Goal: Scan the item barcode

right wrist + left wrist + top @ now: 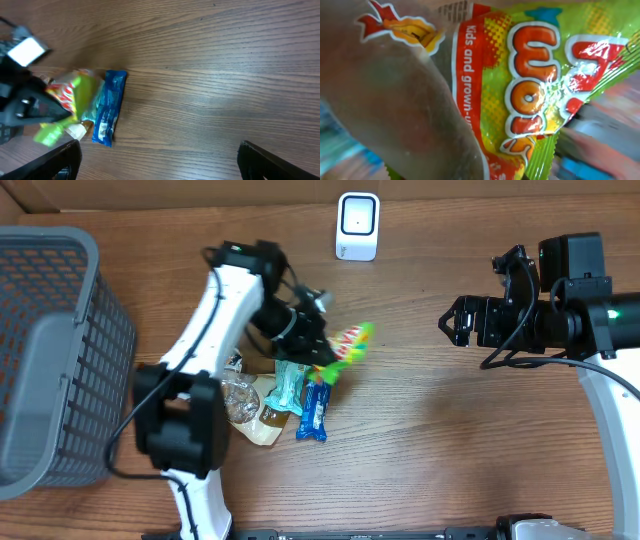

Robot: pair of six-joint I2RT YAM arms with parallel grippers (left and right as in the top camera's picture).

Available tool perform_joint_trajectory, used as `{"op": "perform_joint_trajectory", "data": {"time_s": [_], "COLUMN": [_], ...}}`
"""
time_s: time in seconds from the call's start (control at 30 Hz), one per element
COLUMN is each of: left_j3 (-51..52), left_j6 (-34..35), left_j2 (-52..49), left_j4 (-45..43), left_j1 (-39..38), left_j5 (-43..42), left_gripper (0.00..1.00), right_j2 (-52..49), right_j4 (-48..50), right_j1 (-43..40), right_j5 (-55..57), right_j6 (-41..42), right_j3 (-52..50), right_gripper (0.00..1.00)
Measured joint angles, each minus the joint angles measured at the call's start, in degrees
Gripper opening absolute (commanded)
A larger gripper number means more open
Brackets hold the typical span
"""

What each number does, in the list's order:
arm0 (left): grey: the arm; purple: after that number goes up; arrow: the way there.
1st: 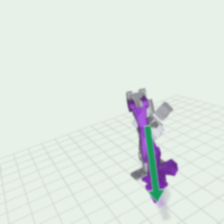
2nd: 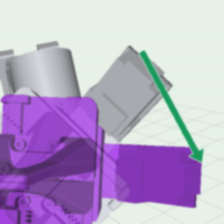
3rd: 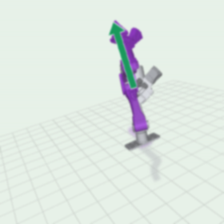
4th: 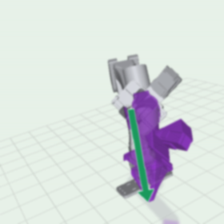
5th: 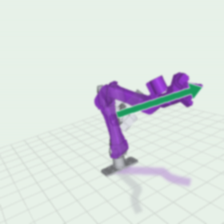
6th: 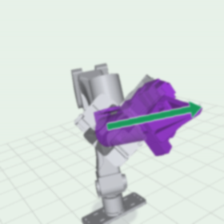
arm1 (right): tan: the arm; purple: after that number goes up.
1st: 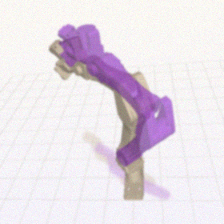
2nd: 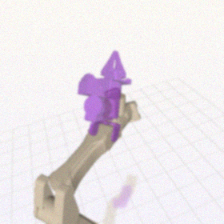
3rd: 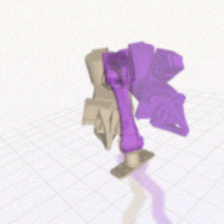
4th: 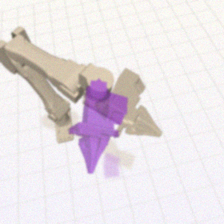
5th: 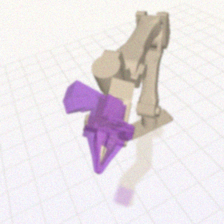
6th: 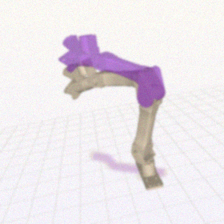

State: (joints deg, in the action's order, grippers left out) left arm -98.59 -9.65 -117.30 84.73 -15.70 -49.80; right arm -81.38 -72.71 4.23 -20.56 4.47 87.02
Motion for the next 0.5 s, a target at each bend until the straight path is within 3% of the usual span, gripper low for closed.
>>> {"op": "perform_joint_trajectory", "data": {"time_s": [0.27, 0.5], "left_j3": [0.0, 0.0], "left_j6": [-3.61, -5.62], "left_j2": [-3.69, -3.8], "left_j4": [-0.59, 0.24], "left_j1": [-3.96, -3.91], "left_j5": [-15.21, -21.35], "left_gripper": [0.04, 0.04], "right_j2": [-0.39, -5.9], "right_j4": [0.0, 3.67], "right_j1": [-0.02, -0.17], "right_j5": [-1.97, -12.31], "right_j6": [0.92, -0.22], "right_j3": [0.0, -0.02], "right_gripper": [1.0, 1.0]}}
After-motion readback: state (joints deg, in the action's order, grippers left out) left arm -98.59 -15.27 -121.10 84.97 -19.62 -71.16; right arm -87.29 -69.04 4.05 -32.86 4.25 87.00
